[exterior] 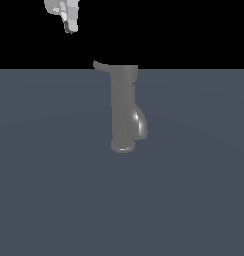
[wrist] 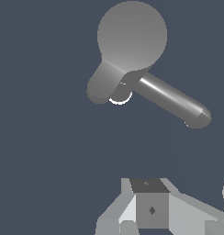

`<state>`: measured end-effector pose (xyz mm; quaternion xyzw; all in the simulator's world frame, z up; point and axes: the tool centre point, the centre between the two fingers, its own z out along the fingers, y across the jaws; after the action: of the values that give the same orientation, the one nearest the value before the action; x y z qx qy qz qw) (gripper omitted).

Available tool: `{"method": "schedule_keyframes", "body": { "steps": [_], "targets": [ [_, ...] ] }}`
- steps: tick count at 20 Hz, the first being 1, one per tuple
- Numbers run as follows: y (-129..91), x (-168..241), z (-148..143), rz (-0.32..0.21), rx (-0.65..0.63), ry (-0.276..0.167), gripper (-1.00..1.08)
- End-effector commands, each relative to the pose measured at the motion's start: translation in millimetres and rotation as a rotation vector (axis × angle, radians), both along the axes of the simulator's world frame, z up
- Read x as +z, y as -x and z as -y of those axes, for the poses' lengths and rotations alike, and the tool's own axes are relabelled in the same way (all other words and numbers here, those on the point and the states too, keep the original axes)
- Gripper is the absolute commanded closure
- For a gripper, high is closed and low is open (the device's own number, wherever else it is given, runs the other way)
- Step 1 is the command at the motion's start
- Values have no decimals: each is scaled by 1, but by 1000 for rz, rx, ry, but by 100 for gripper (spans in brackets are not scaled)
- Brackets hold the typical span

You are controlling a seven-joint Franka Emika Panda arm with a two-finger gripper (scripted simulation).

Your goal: Turn on the faucet by rotating a designated handle.

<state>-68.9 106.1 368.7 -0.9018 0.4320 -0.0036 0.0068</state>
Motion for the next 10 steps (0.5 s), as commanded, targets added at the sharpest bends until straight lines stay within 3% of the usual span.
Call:
{"method": "schedule_keyframes", "body": {
  "steps": [1,10],
  "targets": [
    [-14,-7,0,-1,-56,0,108],
    [-65,-34,7,-6,-258,1,108]
  ]
}}
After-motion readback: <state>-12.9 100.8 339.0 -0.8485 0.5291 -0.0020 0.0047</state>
